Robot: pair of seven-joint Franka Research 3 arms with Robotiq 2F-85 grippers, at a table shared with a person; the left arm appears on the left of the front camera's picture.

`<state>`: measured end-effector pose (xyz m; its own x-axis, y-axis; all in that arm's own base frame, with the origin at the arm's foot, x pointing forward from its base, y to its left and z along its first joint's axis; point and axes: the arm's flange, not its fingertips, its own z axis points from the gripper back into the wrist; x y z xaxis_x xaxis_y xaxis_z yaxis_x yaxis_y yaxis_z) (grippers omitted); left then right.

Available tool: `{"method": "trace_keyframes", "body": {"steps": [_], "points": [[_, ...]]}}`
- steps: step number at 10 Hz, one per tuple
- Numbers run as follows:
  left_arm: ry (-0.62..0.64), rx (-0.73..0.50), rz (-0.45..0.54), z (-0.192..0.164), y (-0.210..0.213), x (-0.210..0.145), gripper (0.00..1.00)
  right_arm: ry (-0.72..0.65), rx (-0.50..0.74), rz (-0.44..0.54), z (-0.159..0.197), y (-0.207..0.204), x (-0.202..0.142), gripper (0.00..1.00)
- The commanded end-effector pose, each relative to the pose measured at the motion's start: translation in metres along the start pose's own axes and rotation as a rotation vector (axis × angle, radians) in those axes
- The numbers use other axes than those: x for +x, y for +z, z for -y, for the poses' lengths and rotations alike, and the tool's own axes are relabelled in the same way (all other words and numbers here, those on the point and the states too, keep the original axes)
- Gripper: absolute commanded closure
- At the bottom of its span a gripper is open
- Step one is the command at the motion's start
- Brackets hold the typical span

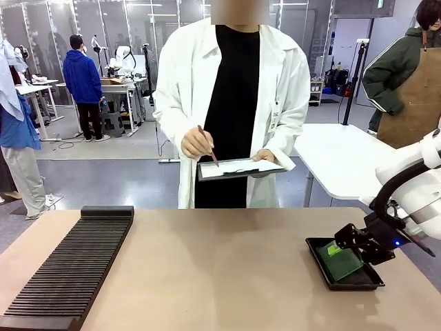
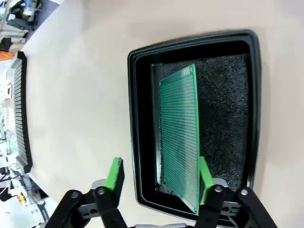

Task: Inspect the PCB.
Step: Place the Blank PCB in the ESD tray.

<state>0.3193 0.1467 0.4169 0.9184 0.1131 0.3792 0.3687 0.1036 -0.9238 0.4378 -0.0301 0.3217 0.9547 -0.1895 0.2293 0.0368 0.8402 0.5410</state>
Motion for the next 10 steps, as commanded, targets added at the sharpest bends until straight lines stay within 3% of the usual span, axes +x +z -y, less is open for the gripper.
{"method": "trace_keyframes", "body": {"steps": [1, 6, 10], "points": [[0.002, 0.007, -0.007, 0.002, 0.001, -0.001, 0.0, 0.003, -0.086, 0.031, -0.024, 0.015, -0.007, 0.0], [0.002, 0.007, -0.007, 0.002, 0.001, -0.001, 0.0, 0.001, -0.145, 0.106, -0.04, 0.043, 0.001, 0.0], [0.002, 0.007, -0.007, 0.002, 0.001, -0.001, 0.0, 0.02, -0.105, 0.086, -0.027, 0.038, 0.003, 0.0]]}}
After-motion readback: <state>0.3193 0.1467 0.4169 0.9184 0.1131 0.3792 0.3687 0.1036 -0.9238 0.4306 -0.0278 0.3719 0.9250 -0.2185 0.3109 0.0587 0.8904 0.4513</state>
